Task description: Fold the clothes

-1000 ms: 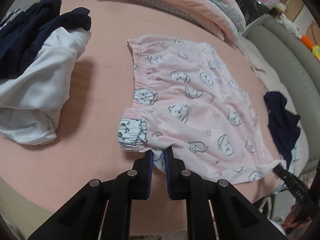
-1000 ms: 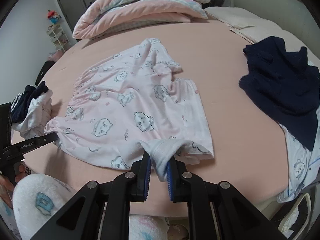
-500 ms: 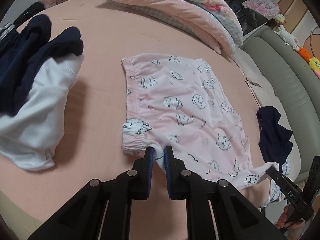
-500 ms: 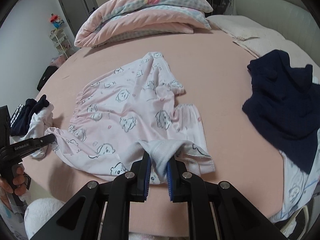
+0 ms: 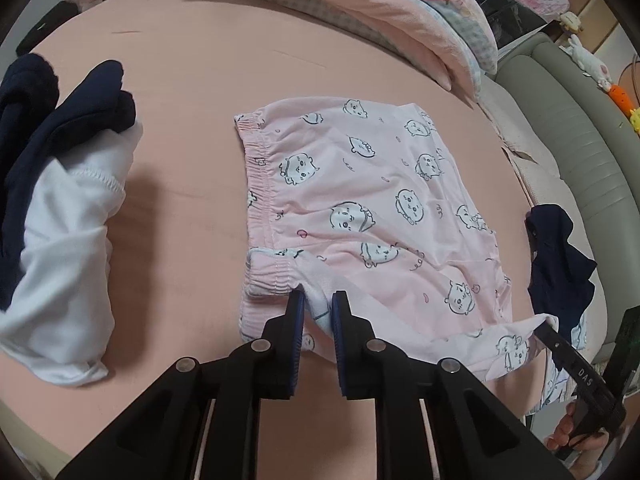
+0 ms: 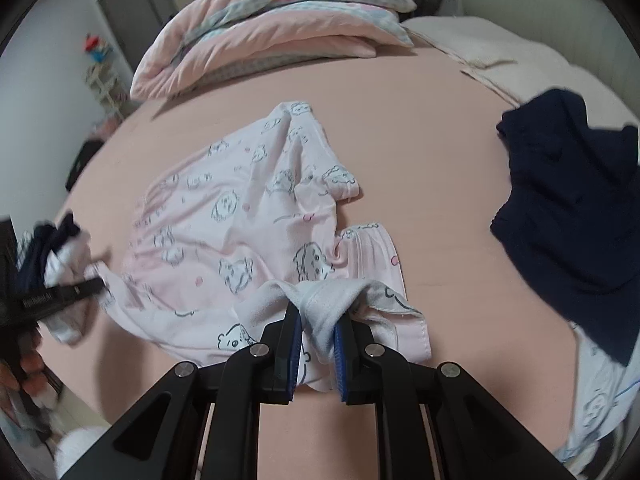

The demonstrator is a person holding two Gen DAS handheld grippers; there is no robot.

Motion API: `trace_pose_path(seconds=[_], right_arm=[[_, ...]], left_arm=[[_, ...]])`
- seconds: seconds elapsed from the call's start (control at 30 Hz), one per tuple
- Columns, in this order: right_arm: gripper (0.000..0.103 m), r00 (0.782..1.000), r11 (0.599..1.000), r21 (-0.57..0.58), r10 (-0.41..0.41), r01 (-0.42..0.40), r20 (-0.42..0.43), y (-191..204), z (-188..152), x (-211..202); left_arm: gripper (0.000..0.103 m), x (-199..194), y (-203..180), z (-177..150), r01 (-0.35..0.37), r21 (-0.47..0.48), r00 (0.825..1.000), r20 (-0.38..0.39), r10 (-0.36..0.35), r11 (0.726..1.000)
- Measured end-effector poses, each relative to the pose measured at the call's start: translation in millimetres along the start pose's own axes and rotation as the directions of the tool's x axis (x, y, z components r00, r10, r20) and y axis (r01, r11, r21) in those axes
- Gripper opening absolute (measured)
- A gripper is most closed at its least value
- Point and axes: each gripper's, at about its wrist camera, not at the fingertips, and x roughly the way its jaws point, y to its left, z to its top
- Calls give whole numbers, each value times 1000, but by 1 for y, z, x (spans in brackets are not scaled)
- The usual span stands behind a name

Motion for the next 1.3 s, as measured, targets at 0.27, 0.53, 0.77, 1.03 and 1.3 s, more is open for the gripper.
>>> trace_pose_path(seconds=[0.27, 0.53, 0.77, 1.03, 1.3], right_arm=[[38, 999, 998, 47, -30, 31, -25, -14, 15, 16], [58, 999, 998, 45, -43, 43, 1, -21, 21, 15], [58, 996, 996, -26, -85, 84, -35, -22, 20, 24], [58, 990, 990, -70, -125, 121, -62, -22, 26, 38], [58, 985, 988, -92, -131, 121, -108, -24, 30, 60]], left_arm=[[75, 4, -11, 15, -89, 121, 996, 12, 88, 989], [75, 12, -1, 18, -70, 122, 997, -9, 72, 990], [75, 23, 3, 15, -86, 134, 995, -41, 92, 987], [75, 29, 7, 10, -110, 137, 992, -45, 117, 984], [75, 40, 7, 13, -83, 150, 994, -63, 93, 985]])
